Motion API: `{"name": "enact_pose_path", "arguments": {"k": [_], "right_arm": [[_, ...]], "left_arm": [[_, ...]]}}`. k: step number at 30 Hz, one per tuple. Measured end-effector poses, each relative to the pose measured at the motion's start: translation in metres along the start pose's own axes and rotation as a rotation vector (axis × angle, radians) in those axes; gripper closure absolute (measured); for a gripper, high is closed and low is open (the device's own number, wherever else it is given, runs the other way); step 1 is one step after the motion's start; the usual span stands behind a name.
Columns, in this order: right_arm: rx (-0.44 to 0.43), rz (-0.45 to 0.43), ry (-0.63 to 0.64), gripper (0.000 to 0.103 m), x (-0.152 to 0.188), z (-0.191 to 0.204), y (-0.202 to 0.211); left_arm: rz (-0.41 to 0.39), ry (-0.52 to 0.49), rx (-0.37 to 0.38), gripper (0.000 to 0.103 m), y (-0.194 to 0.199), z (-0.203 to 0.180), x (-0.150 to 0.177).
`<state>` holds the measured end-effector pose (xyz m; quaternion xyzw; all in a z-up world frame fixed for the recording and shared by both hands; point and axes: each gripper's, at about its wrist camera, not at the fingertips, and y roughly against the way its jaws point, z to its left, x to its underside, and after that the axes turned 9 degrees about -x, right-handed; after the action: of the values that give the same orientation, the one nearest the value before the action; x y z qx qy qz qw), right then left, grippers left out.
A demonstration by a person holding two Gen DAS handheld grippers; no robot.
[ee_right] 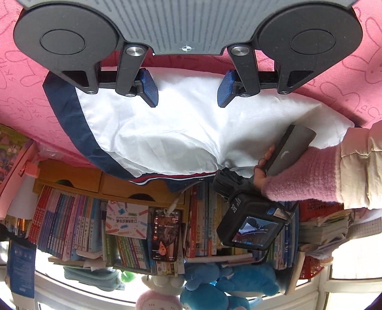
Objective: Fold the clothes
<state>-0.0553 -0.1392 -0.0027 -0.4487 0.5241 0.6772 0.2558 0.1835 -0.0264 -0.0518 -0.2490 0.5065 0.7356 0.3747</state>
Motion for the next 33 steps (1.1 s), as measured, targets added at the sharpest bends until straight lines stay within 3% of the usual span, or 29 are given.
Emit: {"name": "enact_pose_path", "arguments": {"k": [2, 4, 8, 12, 16, 20, 22, 25, 27, 28, 29, 33], "right_arm": [[-0.051, -0.023, -0.051, 0.067, -0.003, 0.002, 0.0], [-0.082, -0.007, -0.082, 0.073, -0.009, 0.011, -0.007], [-0.114, 0.085, -0.096, 0.074, -0.01, 0.039, -0.029], [-0.109, 0.129, -0.121, 0.073, -0.007, 0.042, -0.039], [-0.11, 0.129, -0.125, 0.073, -0.005, 0.042, -0.039], [-0.11, 0.129, -0.124, 0.073, -0.005, 0.042, -0.038], [-0.109, 0.128, -0.122, 0.072, -0.004, 0.043, -0.038], [-0.099, 0.13, -0.107, 0.064, -0.005, 0.047, -0.039], [-0.088, 0.14, -0.086, 0.033, -0.005, 0.05, -0.04], [-0.088, 0.157, -0.072, 0.007, -0.005, 0.053, -0.043], [-0.091, 0.176, -0.057, 0.001, -0.005, 0.055, -0.046], [-0.074, 0.178, -0.027, 0.006, -0.003, 0.061, -0.047]], "left_arm": [[-0.014, -0.037, -0.022, 0.097, 0.0, -0.007, 0.002], [-0.02, -0.048, -0.036, 0.097, -0.001, -0.011, 0.003], [-0.009, -0.047, -0.017, 0.097, -0.003, -0.007, 0.001], [0.016, -0.051, 0.011, 0.097, 0.001, -0.001, -0.005], [-0.019, 0.051, 0.168, 0.09, 0.037, 0.03, -0.006], [-0.07, -0.048, 0.383, 0.082, 0.1, 0.044, 0.015], [-0.059, -0.149, 0.419, 0.082, 0.113, 0.032, 0.027], [-0.036, -0.251, 0.413, 0.082, 0.108, 0.008, 0.041], [-0.029, -0.246, 0.388, 0.08, 0.09, -0.002, 0.04], [-0.016, -0.207, 0.365, 0.08, 0.078, -0.002, 0.032], [-0.001, -0.162, 0.341, 0.08, 0.065, -0.001, 0.023], [0.021, -0.1, 0.292, 0.08, 0.037, -0.001, 0.005]]}}
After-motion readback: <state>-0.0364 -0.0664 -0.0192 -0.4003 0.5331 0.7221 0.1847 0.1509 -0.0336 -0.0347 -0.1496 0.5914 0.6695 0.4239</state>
